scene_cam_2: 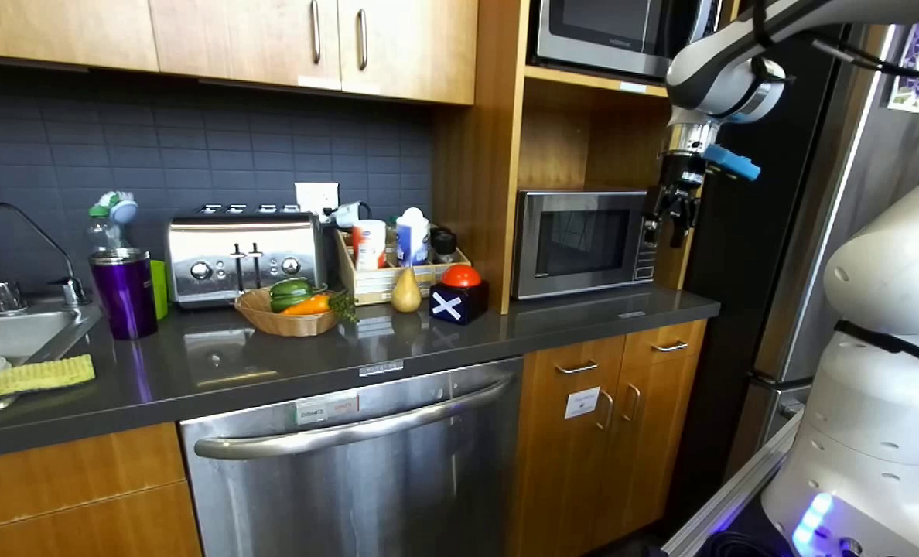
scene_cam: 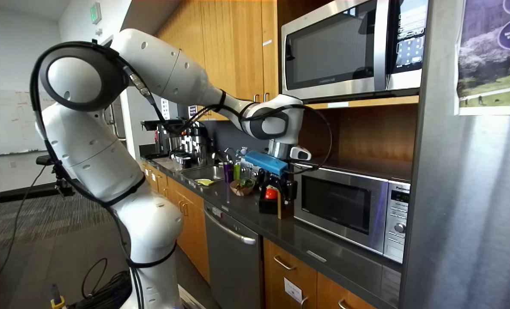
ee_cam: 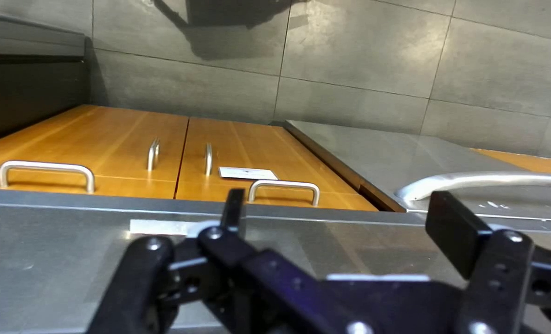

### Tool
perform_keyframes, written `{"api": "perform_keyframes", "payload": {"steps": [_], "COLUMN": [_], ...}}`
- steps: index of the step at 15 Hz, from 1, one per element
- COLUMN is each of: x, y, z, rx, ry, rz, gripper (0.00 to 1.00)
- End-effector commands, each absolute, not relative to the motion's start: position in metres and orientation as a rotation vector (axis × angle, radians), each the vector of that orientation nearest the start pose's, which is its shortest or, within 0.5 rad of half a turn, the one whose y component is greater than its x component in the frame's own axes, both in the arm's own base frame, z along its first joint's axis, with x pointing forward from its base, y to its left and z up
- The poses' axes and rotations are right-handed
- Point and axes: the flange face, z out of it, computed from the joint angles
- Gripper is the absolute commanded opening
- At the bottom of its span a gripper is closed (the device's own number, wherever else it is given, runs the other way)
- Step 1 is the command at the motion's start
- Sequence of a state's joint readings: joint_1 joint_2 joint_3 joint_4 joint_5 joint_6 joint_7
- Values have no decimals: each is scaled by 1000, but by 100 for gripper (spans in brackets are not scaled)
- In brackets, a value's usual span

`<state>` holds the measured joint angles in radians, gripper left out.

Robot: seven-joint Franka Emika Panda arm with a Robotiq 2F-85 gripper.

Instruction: Remove the carrot out if the bowl

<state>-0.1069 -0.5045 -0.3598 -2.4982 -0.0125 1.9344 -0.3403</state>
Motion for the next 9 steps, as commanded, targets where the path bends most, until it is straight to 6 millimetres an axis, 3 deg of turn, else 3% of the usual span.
{"api": "perform_keyframes", "payload": {"steps": [1, 9], "x": [345, 350], "y": [-168, -95], "z": [441, 417], "rx": [-2970, -3014], "ry": [77, -179], "rz": [39, 177], "gripper": [100, 100]}}
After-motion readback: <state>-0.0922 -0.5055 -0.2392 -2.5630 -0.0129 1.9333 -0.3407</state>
